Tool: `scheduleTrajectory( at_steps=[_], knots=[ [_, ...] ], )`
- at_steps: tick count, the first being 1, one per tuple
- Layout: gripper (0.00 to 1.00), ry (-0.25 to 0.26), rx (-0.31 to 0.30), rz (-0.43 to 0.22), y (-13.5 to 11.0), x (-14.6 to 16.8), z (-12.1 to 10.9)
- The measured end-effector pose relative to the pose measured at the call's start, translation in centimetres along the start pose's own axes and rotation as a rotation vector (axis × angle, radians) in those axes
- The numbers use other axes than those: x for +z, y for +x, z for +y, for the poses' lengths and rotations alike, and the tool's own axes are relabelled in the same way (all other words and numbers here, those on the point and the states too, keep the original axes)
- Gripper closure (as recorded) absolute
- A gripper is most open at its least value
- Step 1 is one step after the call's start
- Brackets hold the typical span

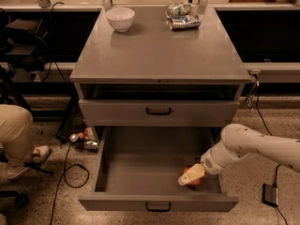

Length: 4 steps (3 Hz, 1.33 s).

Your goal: Pick apple from middle drawer and place on counter

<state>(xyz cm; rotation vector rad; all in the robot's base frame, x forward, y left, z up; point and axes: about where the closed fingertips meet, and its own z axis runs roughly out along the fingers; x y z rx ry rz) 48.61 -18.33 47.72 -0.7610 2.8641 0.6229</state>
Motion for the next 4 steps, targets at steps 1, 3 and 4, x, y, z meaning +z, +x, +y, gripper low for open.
scheduleTrajectory(
  at_steps=[1,3,4],
  knots=[
    [0.0,-0.011,0.034,-0.003,-0.5,2.1,0.2],
    [0.0,-0.009,0.078,-0.005,-1.2,5.3,0.2],
    [0.0,0.001,0.101,-0.02,-1.6,6.5,-0.4]
  ],
)
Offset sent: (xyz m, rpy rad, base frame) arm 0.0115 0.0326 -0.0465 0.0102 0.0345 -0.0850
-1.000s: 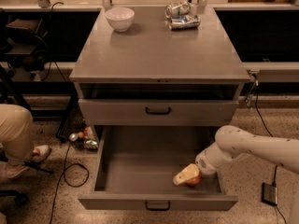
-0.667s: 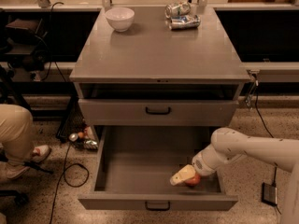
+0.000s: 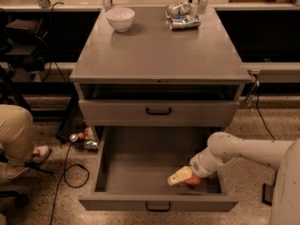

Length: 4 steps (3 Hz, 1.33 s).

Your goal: Pick apple from middle drawer and place on counter

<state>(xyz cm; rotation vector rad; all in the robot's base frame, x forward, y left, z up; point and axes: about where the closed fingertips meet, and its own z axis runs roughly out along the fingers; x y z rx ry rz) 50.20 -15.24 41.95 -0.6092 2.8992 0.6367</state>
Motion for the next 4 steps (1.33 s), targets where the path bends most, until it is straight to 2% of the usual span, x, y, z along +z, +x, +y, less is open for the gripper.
scheduleTrajectory(
  at_steps=[1,2,3,4],
  knots=[
    [0.03,0.036,0.044,-0.033,-0.8,1.2,-1.2],
    [0.25,0.062,0.075,-0.056,-1.2,1.8,-2.1],
    [0.56,0.066,0.088,-0.069,-1.1,2.8,-2.2],
    [0.8,0.063,0.084,-0.074,-0.8,3.1,-2.0]
  ],
)
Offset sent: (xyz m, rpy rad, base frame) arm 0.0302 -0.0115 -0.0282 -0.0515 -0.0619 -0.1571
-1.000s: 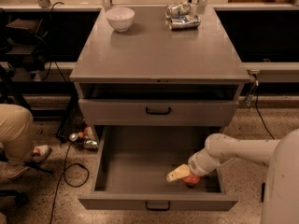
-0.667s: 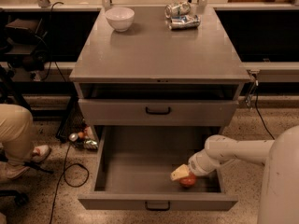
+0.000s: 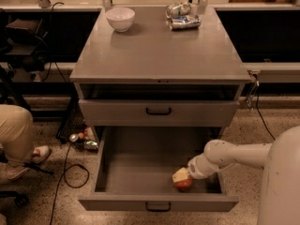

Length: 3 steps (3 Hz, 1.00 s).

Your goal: Pick apple from middle drawer and place on counter

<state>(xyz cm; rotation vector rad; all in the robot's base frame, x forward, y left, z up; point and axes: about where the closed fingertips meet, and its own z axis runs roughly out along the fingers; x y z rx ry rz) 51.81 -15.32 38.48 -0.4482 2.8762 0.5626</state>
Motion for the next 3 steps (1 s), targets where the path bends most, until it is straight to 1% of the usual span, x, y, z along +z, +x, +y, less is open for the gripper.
scheduleTrajectory(
  at_steps=[1,2,3],
  knots=[
    [1.0,-0.001,-0.001,-0.001,0.1,0.0,0.0],
    [1.0,-0.038,-0.059,-0.074,-0.1,-4.0,1.3],
    [1.0,-0.132,-0.16,-0.188,-1.2,-10.4,5.0]
  ],
)
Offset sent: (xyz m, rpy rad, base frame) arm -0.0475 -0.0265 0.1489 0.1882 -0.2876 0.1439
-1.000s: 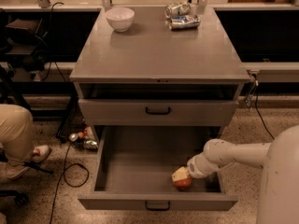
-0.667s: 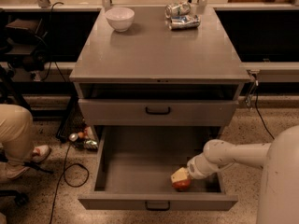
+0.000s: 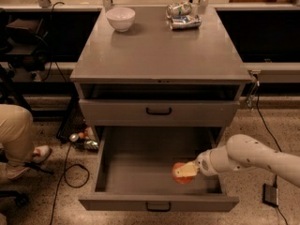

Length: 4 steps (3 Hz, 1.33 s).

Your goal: Pick apple from middle drawer and place on counter

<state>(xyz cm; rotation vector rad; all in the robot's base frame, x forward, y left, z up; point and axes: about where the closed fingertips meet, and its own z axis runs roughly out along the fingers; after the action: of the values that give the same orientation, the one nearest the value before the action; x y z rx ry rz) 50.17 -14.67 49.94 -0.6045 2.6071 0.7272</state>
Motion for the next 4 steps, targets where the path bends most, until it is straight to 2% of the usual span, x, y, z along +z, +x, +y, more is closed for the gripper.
scheduleTrajectory(
  at_steps=[1,2,3,4],
  knots=[
    [1.0,-0.067,-0.096,-0.115,-1.6,-6.4,2.5],
    [1.0,-0.042,-0.136,-0.163,0.9,-9.9,1.0],
    [1.0,-0.042,-0.136,-0.163,0.9,-9.9,1.0],
    [1.0,-0.04,-0.189,-0.244,-0.1,-12.3,1.3]
  ],
)
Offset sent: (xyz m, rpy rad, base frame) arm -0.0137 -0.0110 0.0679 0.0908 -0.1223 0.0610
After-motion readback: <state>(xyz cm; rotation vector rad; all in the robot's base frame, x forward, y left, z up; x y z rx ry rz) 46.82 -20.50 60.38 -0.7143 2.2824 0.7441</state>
